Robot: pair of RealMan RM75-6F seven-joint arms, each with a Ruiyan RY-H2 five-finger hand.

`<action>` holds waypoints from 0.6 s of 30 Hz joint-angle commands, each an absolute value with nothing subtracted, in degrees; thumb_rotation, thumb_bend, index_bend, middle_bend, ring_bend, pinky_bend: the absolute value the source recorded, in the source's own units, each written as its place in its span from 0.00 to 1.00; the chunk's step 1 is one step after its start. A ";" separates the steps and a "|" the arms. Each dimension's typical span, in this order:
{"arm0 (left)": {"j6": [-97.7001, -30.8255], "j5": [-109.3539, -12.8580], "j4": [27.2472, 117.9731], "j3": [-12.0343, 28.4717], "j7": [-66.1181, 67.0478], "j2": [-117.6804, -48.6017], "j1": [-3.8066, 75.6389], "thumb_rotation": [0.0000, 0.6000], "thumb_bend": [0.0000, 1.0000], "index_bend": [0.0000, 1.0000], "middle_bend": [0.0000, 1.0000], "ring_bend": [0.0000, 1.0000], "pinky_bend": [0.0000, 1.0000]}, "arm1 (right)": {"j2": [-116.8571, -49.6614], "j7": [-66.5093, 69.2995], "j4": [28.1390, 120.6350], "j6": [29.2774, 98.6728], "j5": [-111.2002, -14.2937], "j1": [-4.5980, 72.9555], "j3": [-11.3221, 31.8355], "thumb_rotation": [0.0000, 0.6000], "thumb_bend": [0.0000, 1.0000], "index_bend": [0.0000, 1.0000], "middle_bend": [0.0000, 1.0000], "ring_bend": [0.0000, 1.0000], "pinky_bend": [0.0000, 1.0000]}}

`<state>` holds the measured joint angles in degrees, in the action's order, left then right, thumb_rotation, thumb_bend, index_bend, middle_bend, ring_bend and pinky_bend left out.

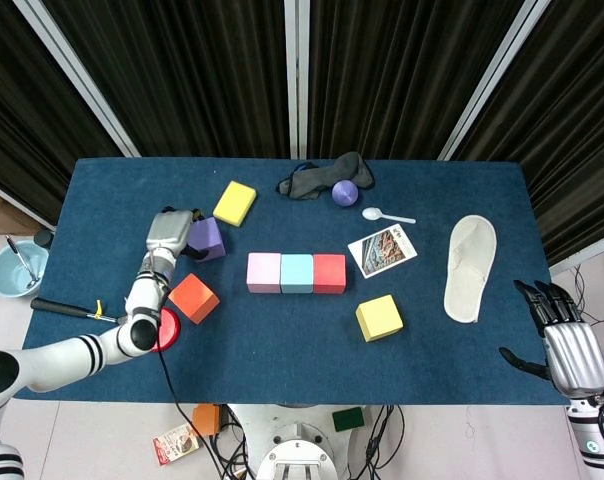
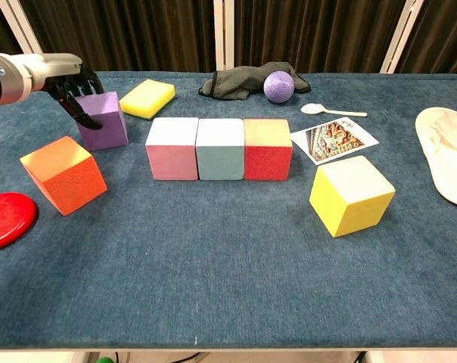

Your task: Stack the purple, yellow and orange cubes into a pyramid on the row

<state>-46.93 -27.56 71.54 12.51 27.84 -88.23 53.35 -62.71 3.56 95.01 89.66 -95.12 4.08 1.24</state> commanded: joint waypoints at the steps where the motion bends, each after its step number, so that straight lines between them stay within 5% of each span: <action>1: -47.01 -32.61 73.39 13.21 24.52 -85.57 52.32 0.99 0.27 0.42 0.44 0.34 0.18 | -62.38 2.81 95.73 89.68 -95.14 4.12 1.37 1.00 0.10 0.09 0.16 0.09 0.11; 9: -49.67 -43.18 89.26 15.89 17.89 -75.79 49.62 1.00 0.26 0.42 0.44 0.34 0.19 | -62.28 1.15 97.40 88.81 -95.38 5.00 1.86 1.00 0.10 0.09 0.16 0.09 0.11; 18: -51.98 -39.23 100.11 15.70 22.86 -75.02 52.91 0.97 0.26 0.41 0.43 0.34 0.20 | -62.10 0.86 97.75 88.25 -95.96 5.70 1.95 1.00 0.10 0.09 0.16 0.09 0.11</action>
<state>-50.67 -40.97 98.16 15.55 21.13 -75.04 51.73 -62.12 0.82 97.77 88.24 -95.96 5.67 1.93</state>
